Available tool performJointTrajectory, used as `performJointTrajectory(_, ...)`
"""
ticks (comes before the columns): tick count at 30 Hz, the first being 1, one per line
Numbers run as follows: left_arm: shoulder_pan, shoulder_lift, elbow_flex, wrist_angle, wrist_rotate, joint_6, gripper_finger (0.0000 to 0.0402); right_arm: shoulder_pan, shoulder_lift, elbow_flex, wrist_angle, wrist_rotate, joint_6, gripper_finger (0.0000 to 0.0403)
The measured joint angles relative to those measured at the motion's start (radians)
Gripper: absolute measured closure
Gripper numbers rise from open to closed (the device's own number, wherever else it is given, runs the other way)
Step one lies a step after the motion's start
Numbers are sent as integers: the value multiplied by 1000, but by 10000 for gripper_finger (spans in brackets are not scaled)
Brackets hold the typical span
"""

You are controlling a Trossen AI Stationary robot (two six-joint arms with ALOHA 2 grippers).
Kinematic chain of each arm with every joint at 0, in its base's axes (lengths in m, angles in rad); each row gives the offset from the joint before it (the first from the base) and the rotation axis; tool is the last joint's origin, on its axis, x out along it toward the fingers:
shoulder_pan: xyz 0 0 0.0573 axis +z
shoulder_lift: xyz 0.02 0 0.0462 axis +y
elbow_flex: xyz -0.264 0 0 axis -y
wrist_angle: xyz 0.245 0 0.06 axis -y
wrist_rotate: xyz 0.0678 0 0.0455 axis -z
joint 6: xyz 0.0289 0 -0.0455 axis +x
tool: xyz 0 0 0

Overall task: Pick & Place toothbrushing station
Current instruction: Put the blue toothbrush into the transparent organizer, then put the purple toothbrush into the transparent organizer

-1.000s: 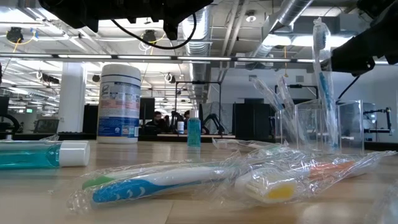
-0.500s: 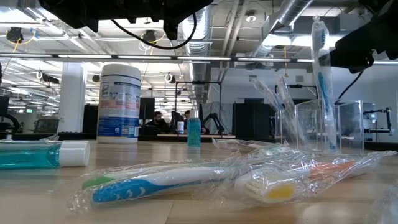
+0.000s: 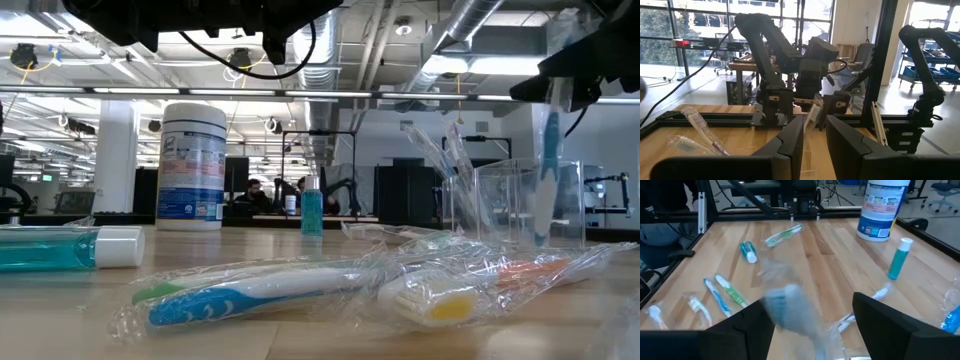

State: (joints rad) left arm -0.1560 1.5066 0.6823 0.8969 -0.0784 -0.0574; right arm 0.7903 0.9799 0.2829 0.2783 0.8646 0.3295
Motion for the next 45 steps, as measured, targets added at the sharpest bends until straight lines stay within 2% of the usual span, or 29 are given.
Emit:
performJointTrajectory(16,0,0,0,0,-2,0,325,2,0,8,125,0,-169,155)
performJointTrajectory(26,0,0,0,-47,-29,1,325,18,0,165,108,0,-343,155)
performJointTrajectory(30,8,0,0,-132,-79,2,325,21,0,241,28,1,-364,155)
performJointTrajectory(34,37,3,0,-190,-88,26,325,19,0,303,-56,38,-364,155)
performJointTrajectory(38,64,46,4,-194,-88,57,325,18,0,346,-124,59,-366,155)
performJointTrajectory(45,94,215,78,-224,-51,73,325,18,0,366,-152,60,-382,155)
